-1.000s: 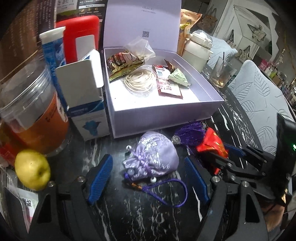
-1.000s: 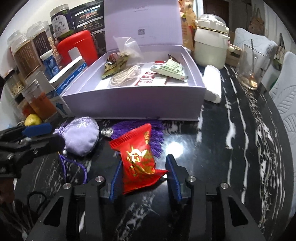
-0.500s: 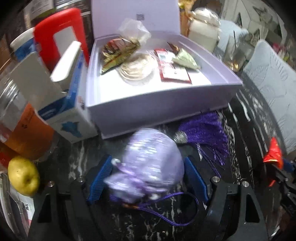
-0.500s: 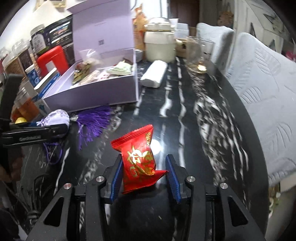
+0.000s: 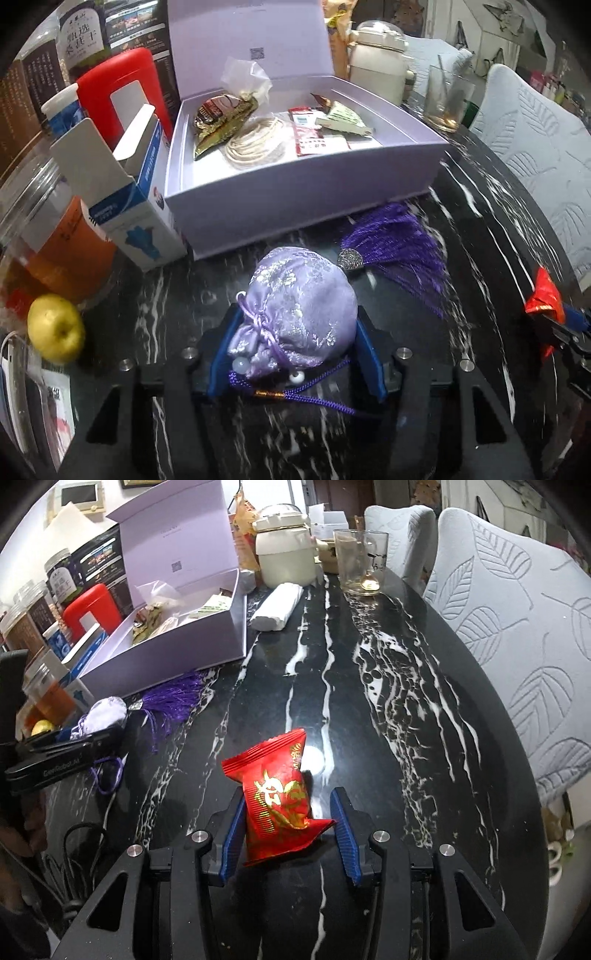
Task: Organize soft objects
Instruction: 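Lift the lilac pouch with the left gripper while the right gripper lifts the red packet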
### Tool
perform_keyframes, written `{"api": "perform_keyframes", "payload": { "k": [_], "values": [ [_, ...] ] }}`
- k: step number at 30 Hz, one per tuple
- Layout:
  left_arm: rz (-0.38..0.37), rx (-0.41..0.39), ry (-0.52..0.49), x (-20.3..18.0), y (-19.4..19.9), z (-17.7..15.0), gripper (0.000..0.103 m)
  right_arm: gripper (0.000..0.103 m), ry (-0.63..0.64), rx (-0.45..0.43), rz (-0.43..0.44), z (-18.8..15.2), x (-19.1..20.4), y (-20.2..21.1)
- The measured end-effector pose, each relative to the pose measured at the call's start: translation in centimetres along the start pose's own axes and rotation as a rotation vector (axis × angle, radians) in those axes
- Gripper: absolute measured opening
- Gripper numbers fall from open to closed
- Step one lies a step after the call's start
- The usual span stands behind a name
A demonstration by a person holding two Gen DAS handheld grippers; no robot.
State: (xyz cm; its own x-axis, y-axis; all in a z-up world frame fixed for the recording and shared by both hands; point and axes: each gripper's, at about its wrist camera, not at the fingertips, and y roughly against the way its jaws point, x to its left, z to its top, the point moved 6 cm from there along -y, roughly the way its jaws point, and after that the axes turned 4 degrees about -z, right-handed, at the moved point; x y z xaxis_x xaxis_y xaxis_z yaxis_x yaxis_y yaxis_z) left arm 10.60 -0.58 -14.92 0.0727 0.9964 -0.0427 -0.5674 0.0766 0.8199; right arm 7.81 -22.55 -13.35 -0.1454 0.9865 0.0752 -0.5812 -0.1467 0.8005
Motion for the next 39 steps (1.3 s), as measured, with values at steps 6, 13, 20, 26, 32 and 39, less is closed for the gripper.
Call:
{"api": "perform_keyframes", "payload": {
  "k": [6, 13, 20, 26, 32, 39],
  "values": [
    [-0.058, 0.016, -0.029, -1.8, 1.8, -1.9, 0.057, 0.044, 0.01, -0.003, 0.025, -0.9, 0.5, 0.7],
    [-0.09, 0.022, -0.041, -3.0, 3.9, -4.2, 0.057, 0.046, 0.011, 0.01, 0.055, -2.7, 0.9, 1.7],
    [-0.123, 0.042, -0.039, -3.3, 4.4, -5.3, 0.057, 0.058, 0.012, 0.005, 0.062, -3.5, 1.3, 2.0],
    [-0.134, 0.035, -0.022, -3.2, 4.8, -5.3, 0.057, 0.071, 0.009, -0.002, 0.087, -3.0, 2.1, 1.6],
    [-0.141, 0.026, -0.004, -2.9, 5.1, -5.4, 0.057, 0.071, 0.042, -0.009, 0.031, -3.0, 2.2, 1.3],
    [-0.124, 0.017, 0.016, -2.0, 5.5, -5.6, 0.057, 0.038, 0.053, -0.027, -0.021, -3.2, 1.9, 1.5]
  ]
}}
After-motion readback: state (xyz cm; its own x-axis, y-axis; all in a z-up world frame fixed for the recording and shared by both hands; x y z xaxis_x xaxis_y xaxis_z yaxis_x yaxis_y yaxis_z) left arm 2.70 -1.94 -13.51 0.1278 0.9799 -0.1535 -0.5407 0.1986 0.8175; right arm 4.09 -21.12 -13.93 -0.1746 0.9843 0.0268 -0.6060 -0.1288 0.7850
